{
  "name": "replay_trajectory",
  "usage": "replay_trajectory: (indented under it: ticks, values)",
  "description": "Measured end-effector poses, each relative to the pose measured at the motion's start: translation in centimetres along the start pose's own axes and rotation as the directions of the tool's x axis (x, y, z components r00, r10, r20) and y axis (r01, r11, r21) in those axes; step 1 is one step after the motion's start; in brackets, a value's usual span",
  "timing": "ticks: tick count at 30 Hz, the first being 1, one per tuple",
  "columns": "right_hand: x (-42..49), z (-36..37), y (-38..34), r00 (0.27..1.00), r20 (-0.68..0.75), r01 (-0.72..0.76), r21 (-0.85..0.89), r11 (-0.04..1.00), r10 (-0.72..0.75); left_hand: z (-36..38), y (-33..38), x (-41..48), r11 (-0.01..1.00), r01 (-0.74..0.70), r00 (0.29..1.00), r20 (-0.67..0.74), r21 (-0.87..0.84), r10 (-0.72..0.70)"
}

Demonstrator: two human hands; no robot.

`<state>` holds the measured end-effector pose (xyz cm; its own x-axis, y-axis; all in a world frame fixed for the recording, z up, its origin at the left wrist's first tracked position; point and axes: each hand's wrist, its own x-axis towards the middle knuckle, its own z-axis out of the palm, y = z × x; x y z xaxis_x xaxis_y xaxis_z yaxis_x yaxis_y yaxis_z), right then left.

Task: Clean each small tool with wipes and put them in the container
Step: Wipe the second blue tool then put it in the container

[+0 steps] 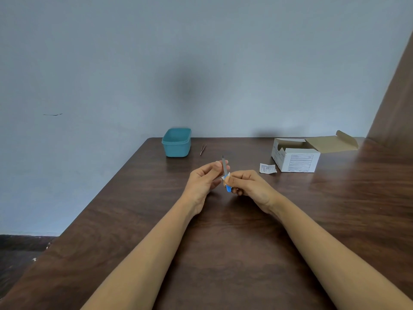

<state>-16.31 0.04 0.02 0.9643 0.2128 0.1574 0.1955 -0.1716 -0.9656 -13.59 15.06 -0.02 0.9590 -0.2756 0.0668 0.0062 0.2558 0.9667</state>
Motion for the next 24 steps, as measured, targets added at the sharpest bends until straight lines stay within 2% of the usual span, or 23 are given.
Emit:
replay_trajectory:
  ticks: [8,18,24]
  values:
    - [-0.04,-0.04,-0.01,0.998,0.063,-0.012,-0.049,0.999,0.015,-0.31,0.29,0.11,0.997,0.055,0.998,-0.002,-0.056,-0.055]
    - [-0.03,-0.08,0.26,1.0,-0.02,-0.006,0.052,0.999,0.007,0.16,0.08,-0.05,1.0,-0.016,1.0,0.013,-0.027,0.016]
    - [0.18,-0.27,-0.29,0.997,0.022,-0.078,0.04,0.996,0.077,0.33,0.15,-0.34,0.999,-0.021,0.999,-0.044,-0.04,0.019]
